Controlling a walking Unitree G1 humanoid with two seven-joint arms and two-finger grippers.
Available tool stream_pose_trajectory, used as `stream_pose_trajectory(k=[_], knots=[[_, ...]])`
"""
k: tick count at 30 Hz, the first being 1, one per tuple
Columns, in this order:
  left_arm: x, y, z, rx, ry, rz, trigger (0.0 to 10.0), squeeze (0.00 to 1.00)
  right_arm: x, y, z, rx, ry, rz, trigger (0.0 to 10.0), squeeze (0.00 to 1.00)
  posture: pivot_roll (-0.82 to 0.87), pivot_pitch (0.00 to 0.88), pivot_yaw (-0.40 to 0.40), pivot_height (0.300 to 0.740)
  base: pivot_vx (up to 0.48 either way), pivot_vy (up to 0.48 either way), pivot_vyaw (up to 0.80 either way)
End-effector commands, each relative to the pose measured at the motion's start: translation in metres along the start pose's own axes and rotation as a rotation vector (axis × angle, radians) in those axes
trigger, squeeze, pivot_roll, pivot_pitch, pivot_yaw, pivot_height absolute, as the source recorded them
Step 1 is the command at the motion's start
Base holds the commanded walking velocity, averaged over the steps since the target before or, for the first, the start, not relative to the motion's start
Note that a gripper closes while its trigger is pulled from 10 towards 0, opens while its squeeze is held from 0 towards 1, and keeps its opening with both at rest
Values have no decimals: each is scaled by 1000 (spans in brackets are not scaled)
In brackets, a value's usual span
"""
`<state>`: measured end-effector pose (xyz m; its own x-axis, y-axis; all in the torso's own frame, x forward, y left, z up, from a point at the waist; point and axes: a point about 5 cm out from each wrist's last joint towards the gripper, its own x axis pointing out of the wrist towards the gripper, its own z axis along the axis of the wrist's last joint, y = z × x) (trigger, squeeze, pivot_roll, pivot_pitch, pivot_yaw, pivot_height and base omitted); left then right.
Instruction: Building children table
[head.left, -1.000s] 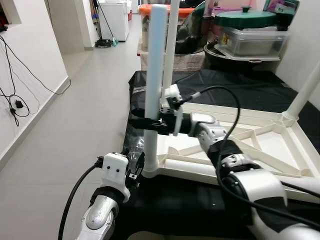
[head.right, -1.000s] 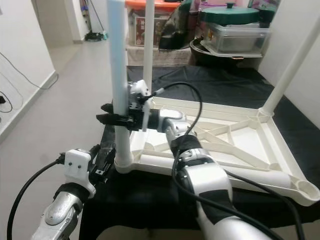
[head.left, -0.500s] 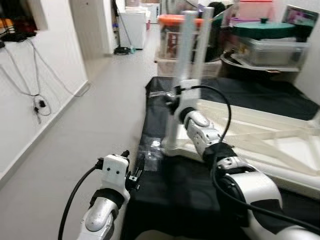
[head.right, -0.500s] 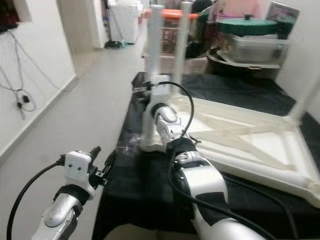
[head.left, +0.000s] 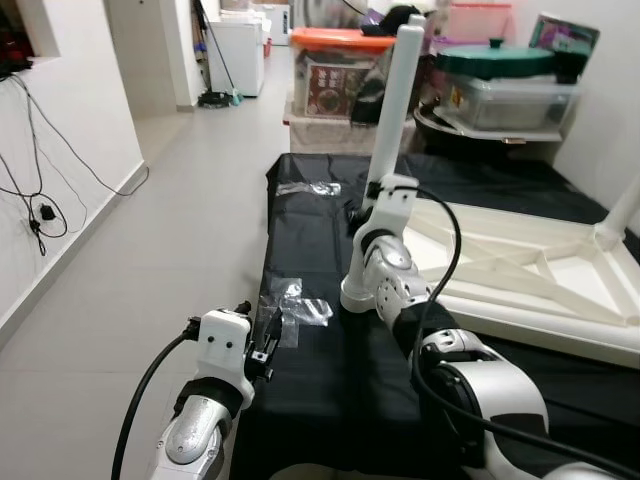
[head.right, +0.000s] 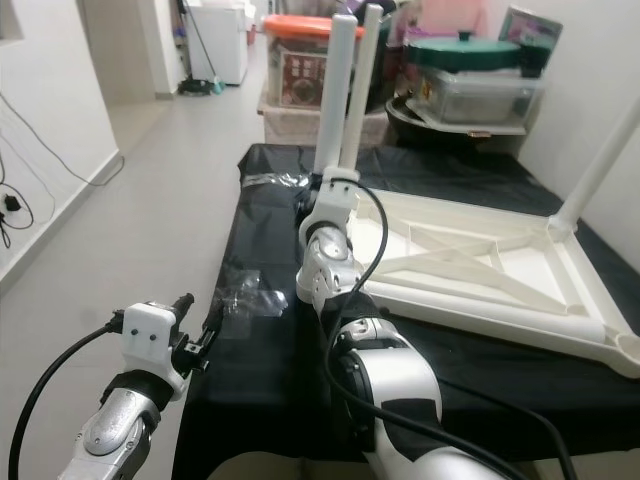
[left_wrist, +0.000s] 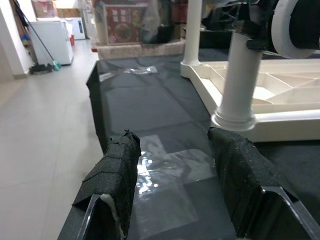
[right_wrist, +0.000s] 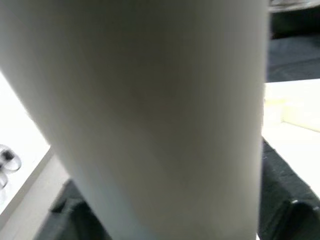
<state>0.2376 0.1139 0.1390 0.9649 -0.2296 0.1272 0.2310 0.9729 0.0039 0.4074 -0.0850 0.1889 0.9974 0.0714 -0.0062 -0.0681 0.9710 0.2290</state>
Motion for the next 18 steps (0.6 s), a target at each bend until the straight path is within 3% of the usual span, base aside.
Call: stream_pose_trajectory(k=[1,4,5,6,7,9,11,12,14,16,17,18], knots=[[-1,0,-3,8,14,-3,10000,0,1,7,8,-14,-42,62,10000,0,21,0,-23,740,0,0,0],[-1,-1,-3,7,14,-5,10000,0,2,6,13,-24,-66,85,10000,0,17,0,-22,740,0,0,0],[-1,-1,-3,7,15,-6,10000,0,2,11,15,-11,-72,175,10000,0,17,0,-22,740,0,0,0],[-1,-1,-3,7,15,-6,10000,0,2,11,15,-11,-72,175,10000,0,17,0,-22,740,0,0,0],[-1,-2,-3,7,15,-6,10000,0,1,17,15,21,-45,314,10000,0,20,0,-28,740,0,0,0],[-1,-2,-3,7,15,-6,10000,0,1,17,15,21,-45,314,10000,0,20,0,-28,740,0,0,0],[-1,-3,-3,7,14,-5,10000,0,-7,23,5,43,85,657,10000,0,20,0,-30,740,0,0,0],[-1,-3,-2,8,14,-5,10000,0,-9,20,2,32,126,739,10000,0,25,0,-33,740,0,0,0],[-1,-3,-2,8,14,-5,10000,0,-9,20,2,32,126,739,10000,0,25,0,-33,740,0,0,0],[-1,-3,-2,8,15,-3,10000,0,-12,18,1,23,148,802,10000,0,25,0,-33,740,0,0,0],[-1,-3,-2,8,14,-2,10000,0,-15,17,2,23,166,895,10000,0,25,0,-33,740,0,0,0],[-1,-3,-2,8,14,-2,10000,0,-15,17,2,23,166,895,10000,0,25,0,-33,740,0,0,0]])
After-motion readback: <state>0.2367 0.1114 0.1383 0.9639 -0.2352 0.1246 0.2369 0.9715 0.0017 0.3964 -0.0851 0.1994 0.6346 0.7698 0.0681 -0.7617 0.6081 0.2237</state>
